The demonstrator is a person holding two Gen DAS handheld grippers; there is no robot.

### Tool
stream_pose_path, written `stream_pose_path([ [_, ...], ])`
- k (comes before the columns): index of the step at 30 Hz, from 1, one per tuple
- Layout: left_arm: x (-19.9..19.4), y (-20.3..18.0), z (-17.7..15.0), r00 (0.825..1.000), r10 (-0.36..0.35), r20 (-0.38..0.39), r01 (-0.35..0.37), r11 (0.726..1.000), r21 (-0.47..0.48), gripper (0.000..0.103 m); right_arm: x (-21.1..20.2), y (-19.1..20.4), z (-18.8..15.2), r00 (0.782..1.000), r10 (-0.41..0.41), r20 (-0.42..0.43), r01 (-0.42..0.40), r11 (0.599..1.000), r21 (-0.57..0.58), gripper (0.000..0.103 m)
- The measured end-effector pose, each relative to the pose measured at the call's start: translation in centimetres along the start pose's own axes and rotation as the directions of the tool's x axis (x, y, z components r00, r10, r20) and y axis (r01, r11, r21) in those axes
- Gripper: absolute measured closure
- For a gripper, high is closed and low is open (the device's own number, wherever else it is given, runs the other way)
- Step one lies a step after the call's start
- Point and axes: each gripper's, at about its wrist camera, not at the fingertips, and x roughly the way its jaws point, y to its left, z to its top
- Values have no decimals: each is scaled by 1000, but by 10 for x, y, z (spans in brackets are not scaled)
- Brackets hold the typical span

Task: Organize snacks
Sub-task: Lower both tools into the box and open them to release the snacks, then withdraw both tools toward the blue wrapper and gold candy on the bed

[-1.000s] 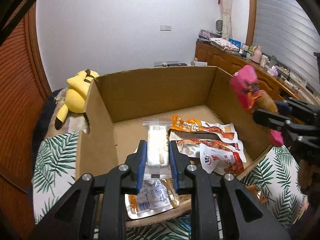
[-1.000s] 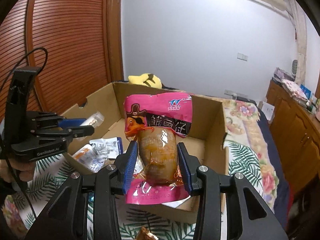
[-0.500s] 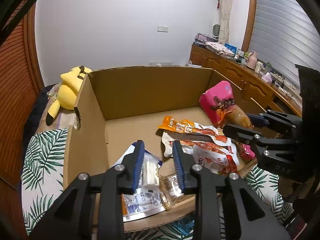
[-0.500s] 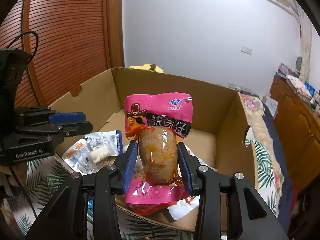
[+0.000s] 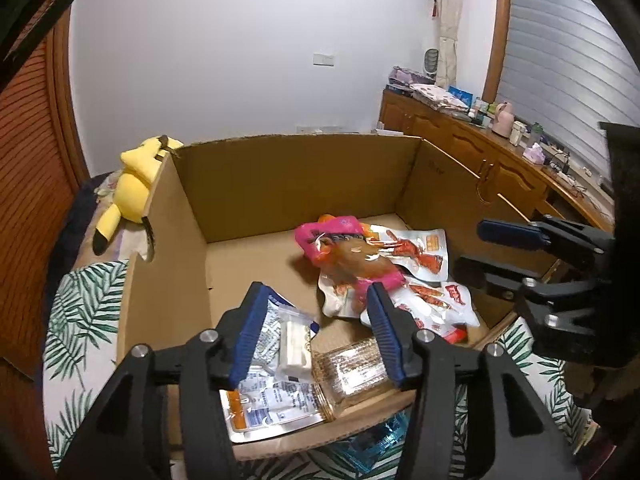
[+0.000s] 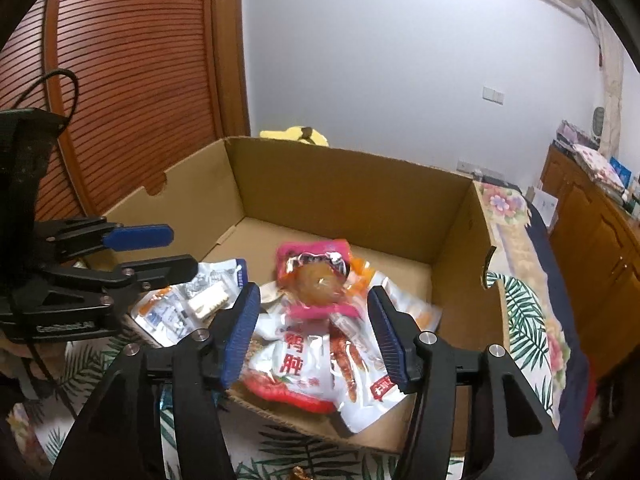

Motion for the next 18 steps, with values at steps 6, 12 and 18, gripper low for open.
stream_pose_path([
  [6, -22, -14, 0, 999, -5, 38, 4, 1000, 29, 39, -41, 10, -5, 997, 16, 70, -17, 1000, 14, 46],
  [12, -60, -35, -8, 992, 7, 122, -17, 997, 81, 14, -88, 19, -23, 992, 22, 124, -27, 999, 40, 43],
  [18, -93, -53, -28, 986, -1, 169, -20, 993, 119, 11, -111, 23, -49, 993, -3, 121, -4, 998, 63, 35],
])
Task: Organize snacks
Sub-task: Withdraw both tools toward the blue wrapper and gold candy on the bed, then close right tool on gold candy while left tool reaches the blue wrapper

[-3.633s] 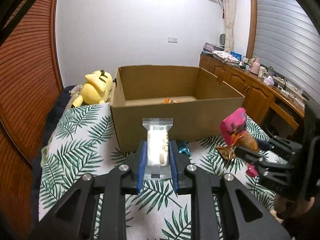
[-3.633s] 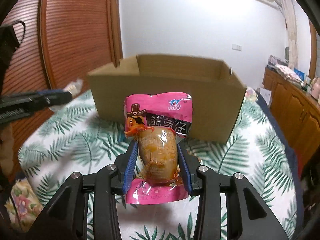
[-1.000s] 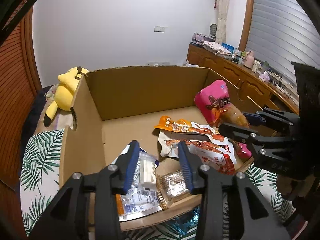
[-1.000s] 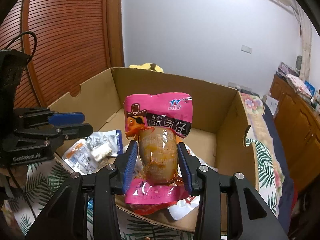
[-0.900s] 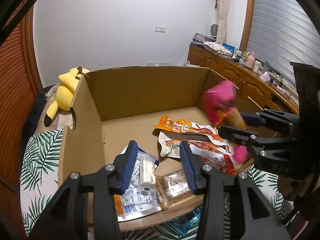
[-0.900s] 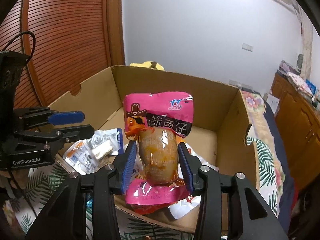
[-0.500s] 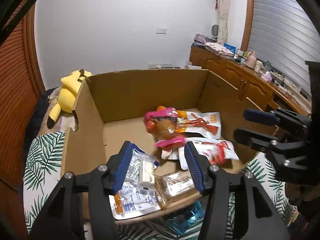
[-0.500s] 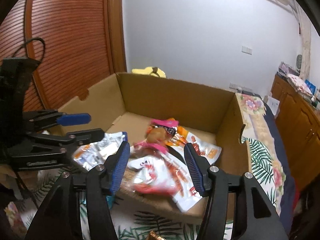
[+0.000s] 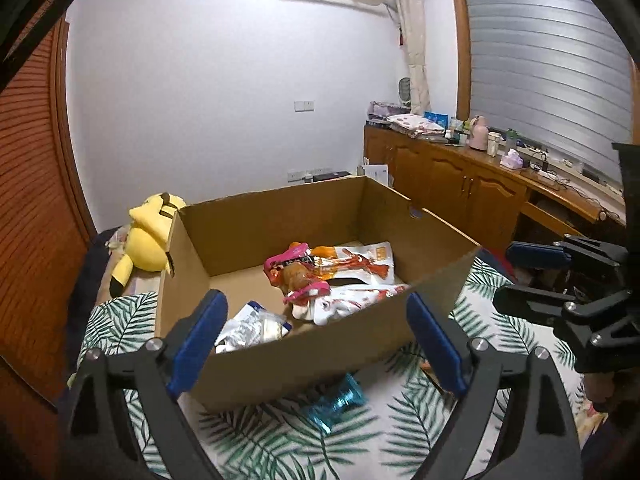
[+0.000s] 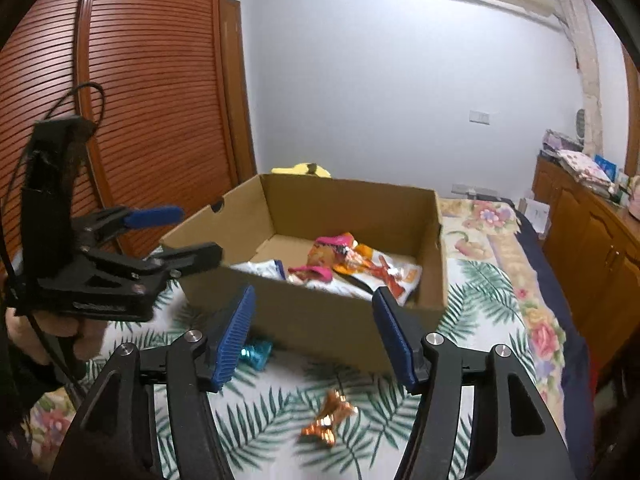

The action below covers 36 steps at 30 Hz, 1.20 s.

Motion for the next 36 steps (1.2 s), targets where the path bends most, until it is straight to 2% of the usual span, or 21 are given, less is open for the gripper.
stream_pose_path([
  [4, -10, -6, -21, 1000, -7, -2, 7, 1000, 0, 11, -4, -3, -21, 999, -10, -38, 11, 1000, 25, 32],
  [13, 2, -9, -65, 995, -27, -93, 25, 999, -24, 11, 9, -3, -65, 990, -3, -140, 10, 998, 55, 33],
  [19, 17, -5, -87, 987, -24, -159, 15, 998, -58, 11, 36, -5, -81, 976, 12, -217, 5, 997, 79, 44],
  [23, 26, -1, -94, 980, -29, -196, 14, 997, -77, 13, 57, -7, -83, 963, 16, -269, 6, 997, 82, 58],
  [32, 37, 1, -95, 976, -17, -219, 2, 998, -70, 13, 88, -9, -82, 935, -29, -354, 47, 998, 43, 65],
  [33, 39, 1, -96, 975, -19, -223, 2, 997, -75, 14, 90, -9, -83, 930, -41, -365, 57, 998, 33, 72],
  [35, 42, 2, -96, 973, -26, -229, 6, 996, -87, 14, 91, -9, -84, 925, -44, -378, 55, 998, 20, 77],
  [36, 44, 2, -96, 973, -30, -231, 9, 996, -94, 14, 91, -9, -86, 924, -48, -380, 57, 998, 12, 82],
])
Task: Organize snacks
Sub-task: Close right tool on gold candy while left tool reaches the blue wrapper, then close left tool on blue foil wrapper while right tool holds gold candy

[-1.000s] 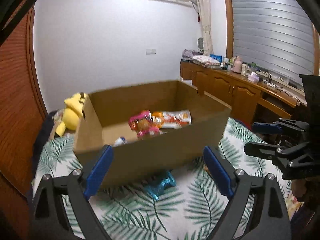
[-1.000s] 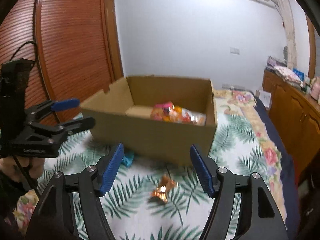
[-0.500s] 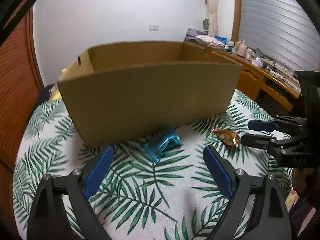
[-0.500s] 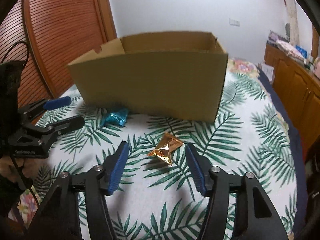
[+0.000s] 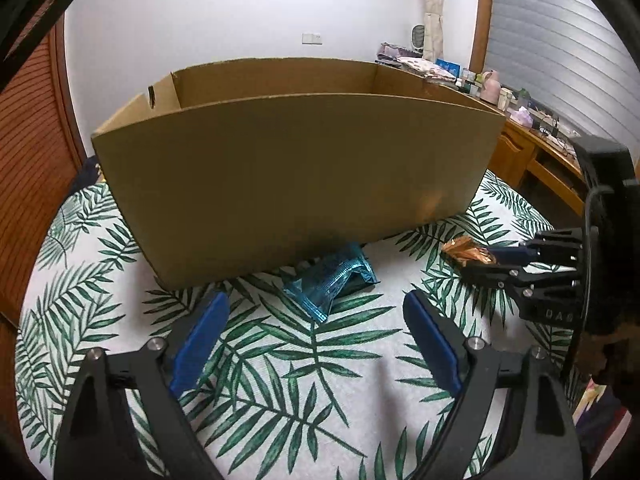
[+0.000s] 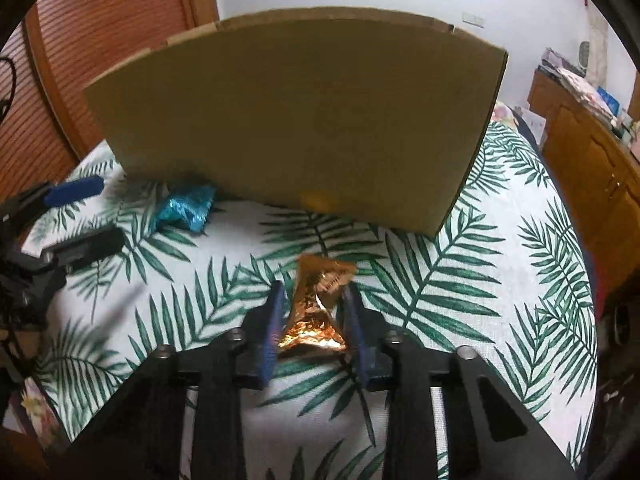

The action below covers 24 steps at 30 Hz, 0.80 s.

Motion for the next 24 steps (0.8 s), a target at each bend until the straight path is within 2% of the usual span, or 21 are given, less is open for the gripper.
stream_pose_path([
  [10, 21, -2, 7, 999, -19, -35, 17, 999, -43, 22, -5, -10, -12, 999, 27, 40, -26, 1000, -16, 85],
  [11, 24, -2, 8, 999, -13, -38, 11, 999, -47, 29, -6, -10, -14, 998, 29, 48, -28, 999, -17, 85],
  [12, 26, -3, 9, 999, -8, -45, 6, 999, -48, 43, -6, -10, -15, 998, 31, 51, -30, 999, -15, 84],
  [13, 30, -3, 9, 998, -6, -59, 3, 999, -51, 46, -6, -10, -16, 998, 34, 53, -33, 999, -14, 84],
  [18, 40, -1, 14, 997, -11, -72, 5, 997, -81, 46, -7, -13, -18, 997, 50, 60, -50, 999, -8, 84],
  [24, 42, -3, 19, 998, 2, -63, -5, 999, -47, 46, -8, -10, -20, 997, 49, 65, -48, 999, -15, 84],
])
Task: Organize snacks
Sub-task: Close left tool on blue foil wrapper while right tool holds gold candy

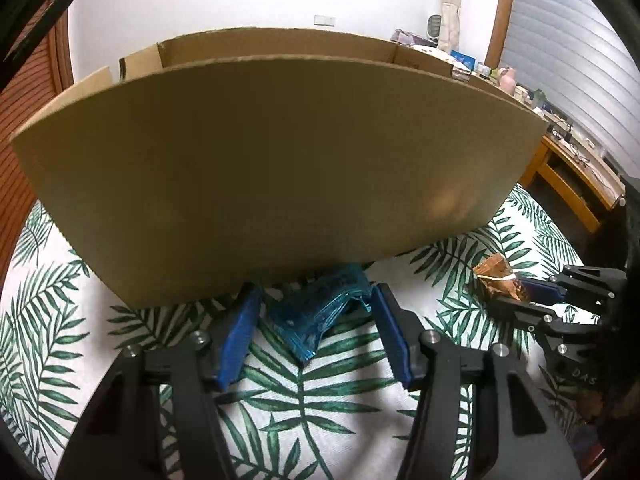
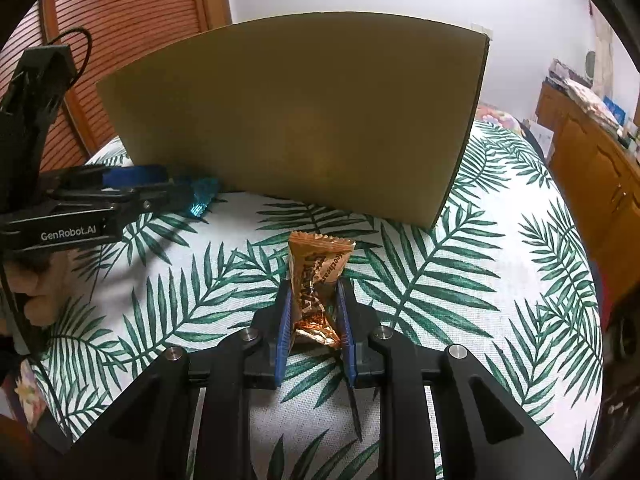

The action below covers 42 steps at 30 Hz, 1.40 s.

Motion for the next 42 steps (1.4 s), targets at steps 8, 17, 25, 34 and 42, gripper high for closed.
stream_pose_path([
  [8, 4, -12, 6, 1000, -11, -5, 12, 996, 83, 50, 2, -5, 0, 1000, 28, 3, -28, 1000, 10, 84],
  [17, 17, -18, 6, 996, -19, -92, 32, 989, 147, 50, 3, -9, 0, 1000, 29, -10, -29, 1000, 12, 84],
  [25, 4, -35, -8, 986, -89, -145, 116, 974, 195, 57, 4, -8, 1, 1000, 29, -10, -29, 1000, 12, 84],
  [34, 5, -44, -6, 990, -44, -135, 75, 969, 235, 56, 4, -9, 1, 999, 35, -9, -35, 999, 17, 84],
  [42, 4, -41, -8, 992, -55, -113, 80, 970, 229, 68, 4, -11, 1, 999, 42, -7, -42, 999, 22, 84],
])
